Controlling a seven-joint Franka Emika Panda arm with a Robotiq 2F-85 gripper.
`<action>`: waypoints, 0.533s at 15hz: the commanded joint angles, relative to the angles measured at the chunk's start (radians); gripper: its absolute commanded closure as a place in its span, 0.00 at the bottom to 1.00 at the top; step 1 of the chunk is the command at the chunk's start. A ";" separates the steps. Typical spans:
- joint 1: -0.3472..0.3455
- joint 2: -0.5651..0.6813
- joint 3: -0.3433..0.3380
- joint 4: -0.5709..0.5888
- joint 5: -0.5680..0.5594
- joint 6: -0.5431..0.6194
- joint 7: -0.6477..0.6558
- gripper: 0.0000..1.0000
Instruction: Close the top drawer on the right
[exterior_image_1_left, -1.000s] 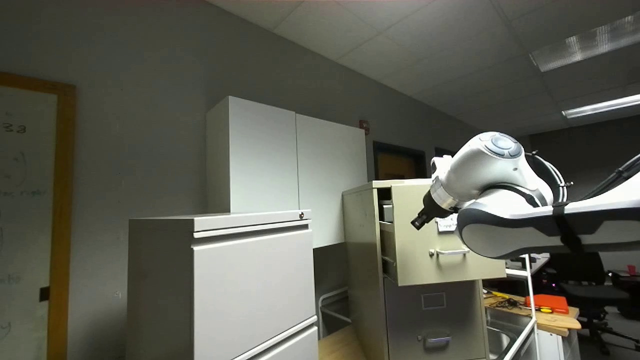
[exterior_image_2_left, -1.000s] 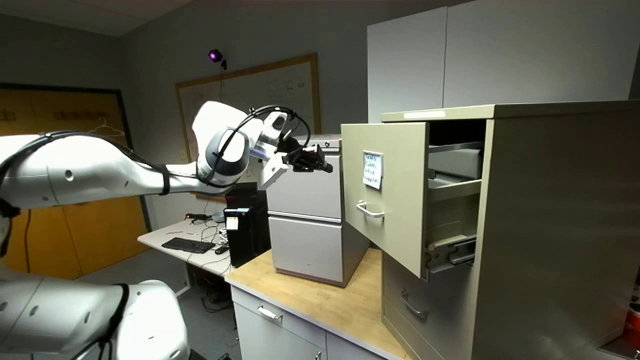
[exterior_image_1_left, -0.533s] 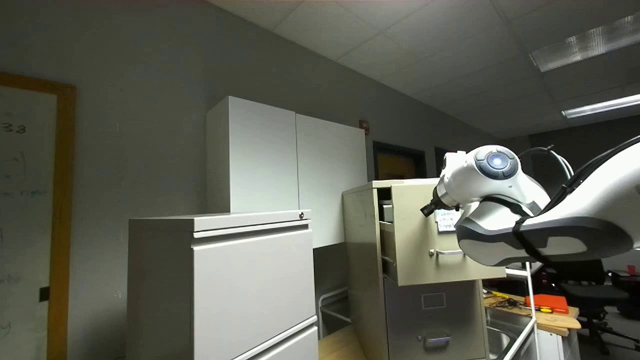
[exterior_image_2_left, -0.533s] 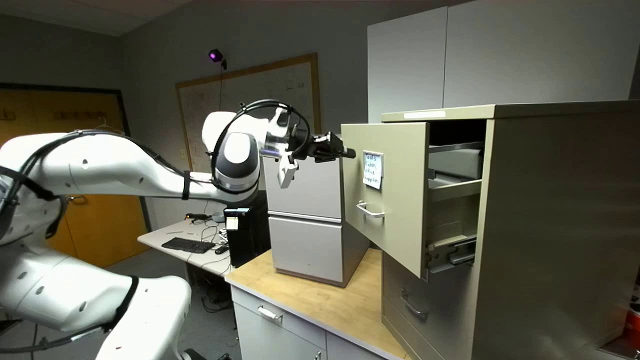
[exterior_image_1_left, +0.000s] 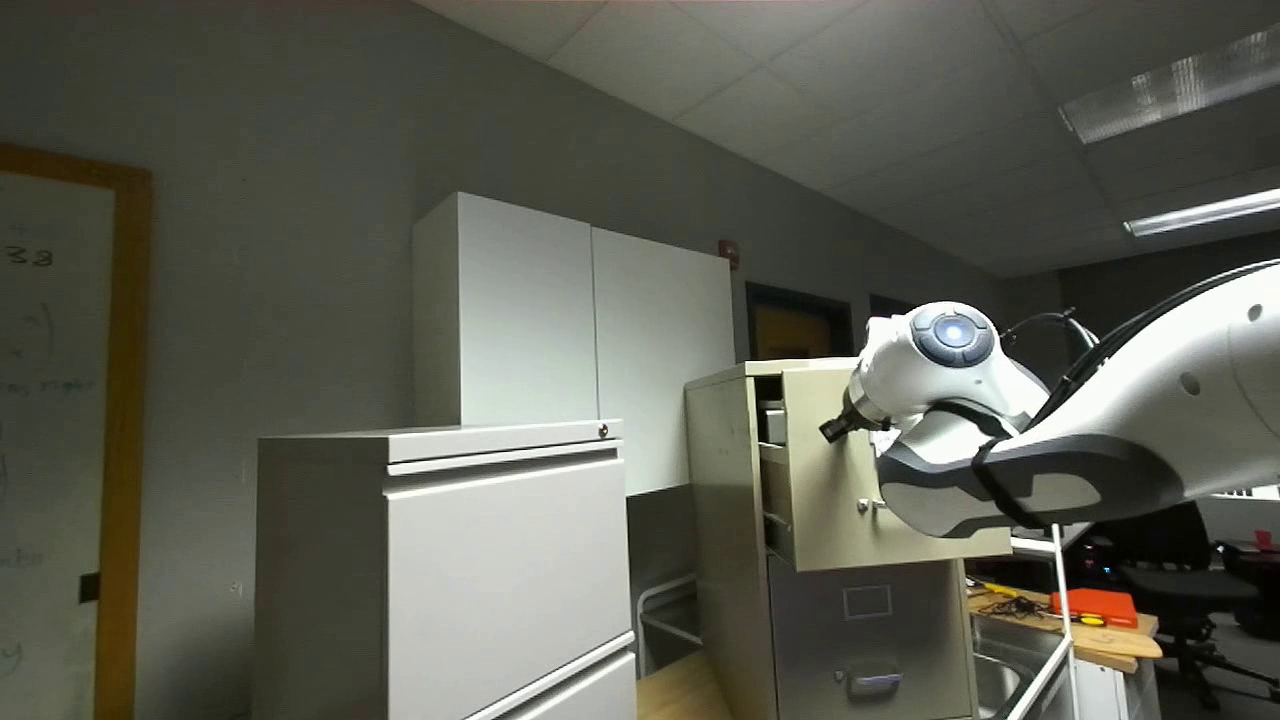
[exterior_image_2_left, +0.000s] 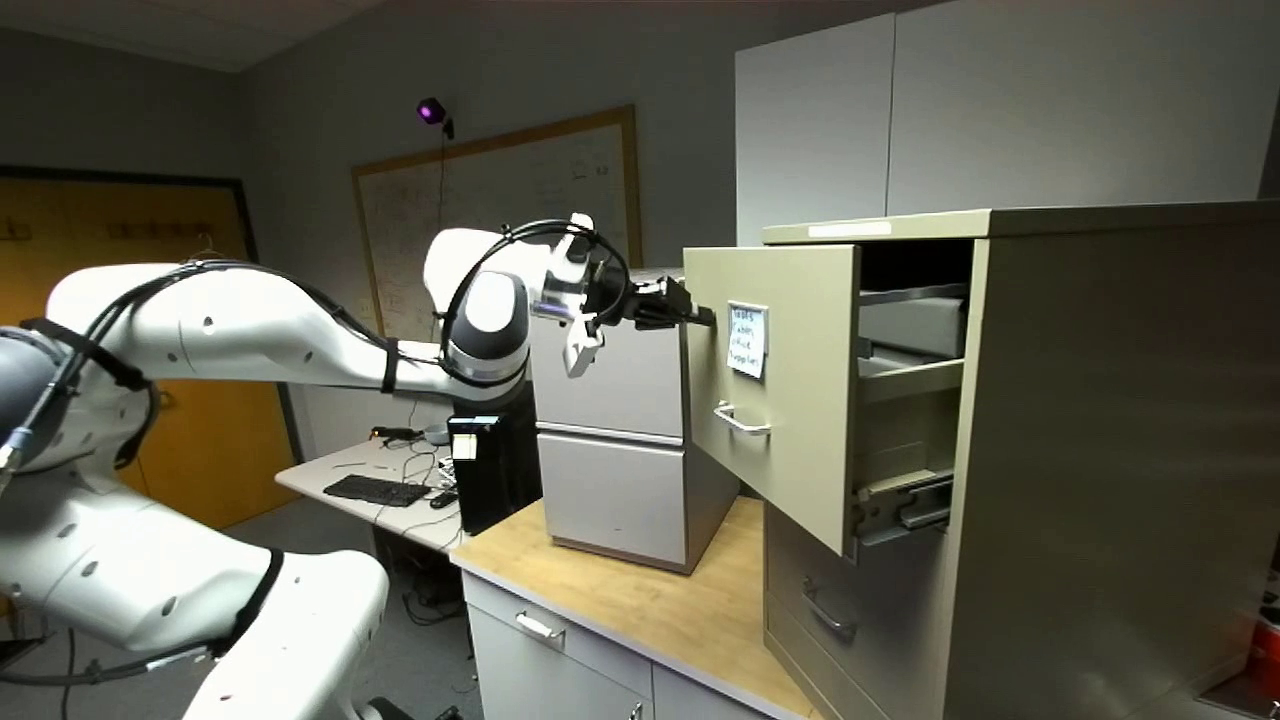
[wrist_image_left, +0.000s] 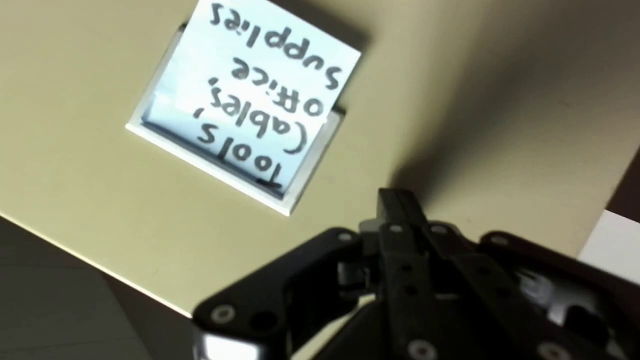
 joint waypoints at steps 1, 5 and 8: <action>-0.005 0.103 0.034 0.085 0.034 -0.006 -0.011 1.00; -0.045 0.187 0.056 0.132 0.033 0.008 0.004 1.00; -0.077 0.269 0.074 0.177 0.026 0.030 0.010 1.00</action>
